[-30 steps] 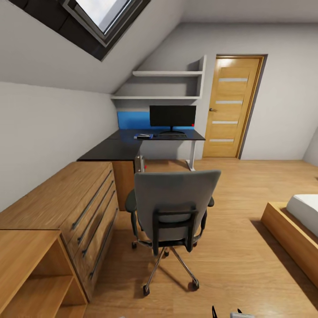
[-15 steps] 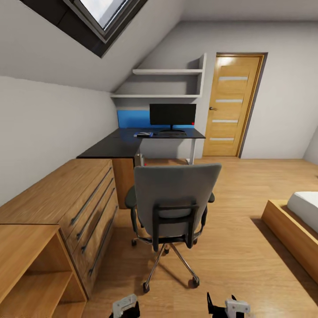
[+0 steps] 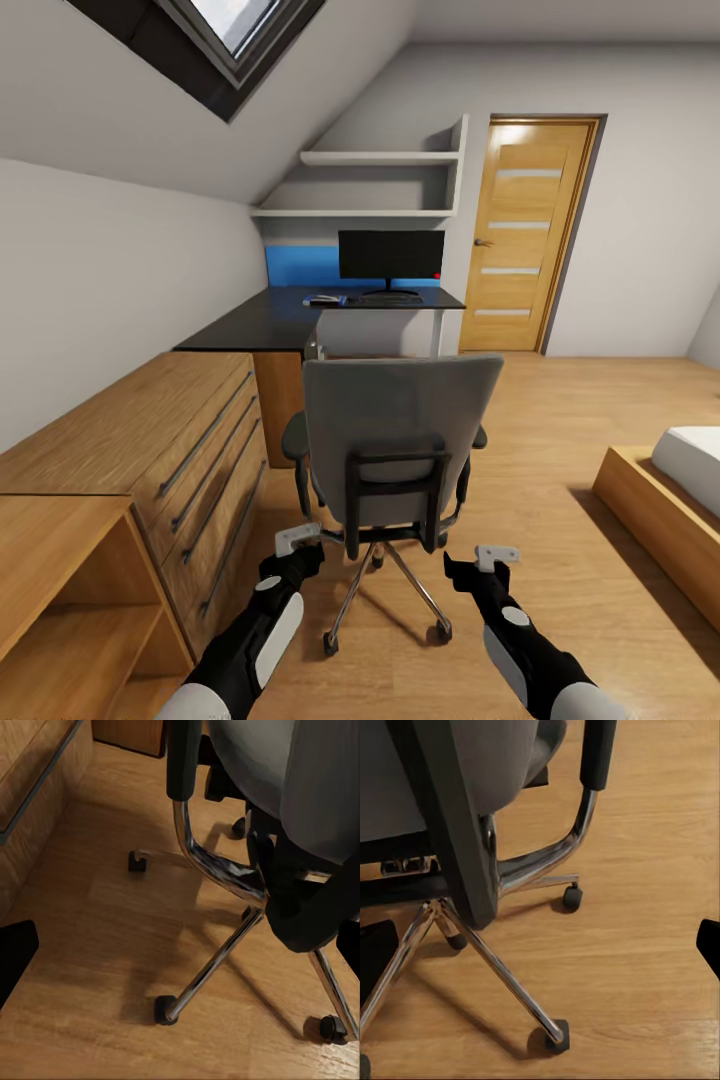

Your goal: In the bedroom, organize the workspace by keeping the computer under the desk, ensuring the monitor is on the desk, placing the keyboard on the desk next to the monitor, placing the mouse on the desk next to the keyboard, moving the folder from the swivel chair onto the desk next to the mouse, stacking the notebook on top of the folder with the pen on top of the notebook, and positioning the swivel chair next to the desk.

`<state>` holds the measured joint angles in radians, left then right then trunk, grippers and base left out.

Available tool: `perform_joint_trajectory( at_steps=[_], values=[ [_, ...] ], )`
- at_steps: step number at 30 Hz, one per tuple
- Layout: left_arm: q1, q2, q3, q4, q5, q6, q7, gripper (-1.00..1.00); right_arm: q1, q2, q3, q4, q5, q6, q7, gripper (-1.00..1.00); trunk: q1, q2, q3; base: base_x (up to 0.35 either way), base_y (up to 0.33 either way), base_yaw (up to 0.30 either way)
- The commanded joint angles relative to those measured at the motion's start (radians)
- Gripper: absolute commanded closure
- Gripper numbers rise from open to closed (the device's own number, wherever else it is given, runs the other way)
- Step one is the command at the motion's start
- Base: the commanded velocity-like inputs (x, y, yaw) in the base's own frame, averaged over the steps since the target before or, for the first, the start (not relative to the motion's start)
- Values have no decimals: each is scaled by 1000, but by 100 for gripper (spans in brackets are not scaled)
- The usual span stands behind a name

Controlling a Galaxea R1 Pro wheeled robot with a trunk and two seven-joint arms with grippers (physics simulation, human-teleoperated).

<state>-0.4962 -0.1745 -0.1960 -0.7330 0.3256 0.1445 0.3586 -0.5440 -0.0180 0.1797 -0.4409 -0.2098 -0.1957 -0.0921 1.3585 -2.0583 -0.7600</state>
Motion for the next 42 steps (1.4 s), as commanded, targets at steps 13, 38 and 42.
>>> perform_joint_trajectory(
  at_steps=[13, 38, 42],
  values=[
    [-31, 0, 2, 125, 24, -2, -4, -100, -18, 1, 9, 42, -48, 45, -2, -100, 50, -92, -42, 0, 0, 0],
    [-31, 0, -38, 124, 28, -37, -6, -100, -46, 53, 20, -71, -35, 372, 66, -100, 146, -267, -120, 0, 0, 0],
    [-31, 0, -46, 176, 31, -45, -8, -100, -46, 56, 26, -45, -17, 259, 64, -100, 161, -295, -133, 0, 0, 0]
  ],
)
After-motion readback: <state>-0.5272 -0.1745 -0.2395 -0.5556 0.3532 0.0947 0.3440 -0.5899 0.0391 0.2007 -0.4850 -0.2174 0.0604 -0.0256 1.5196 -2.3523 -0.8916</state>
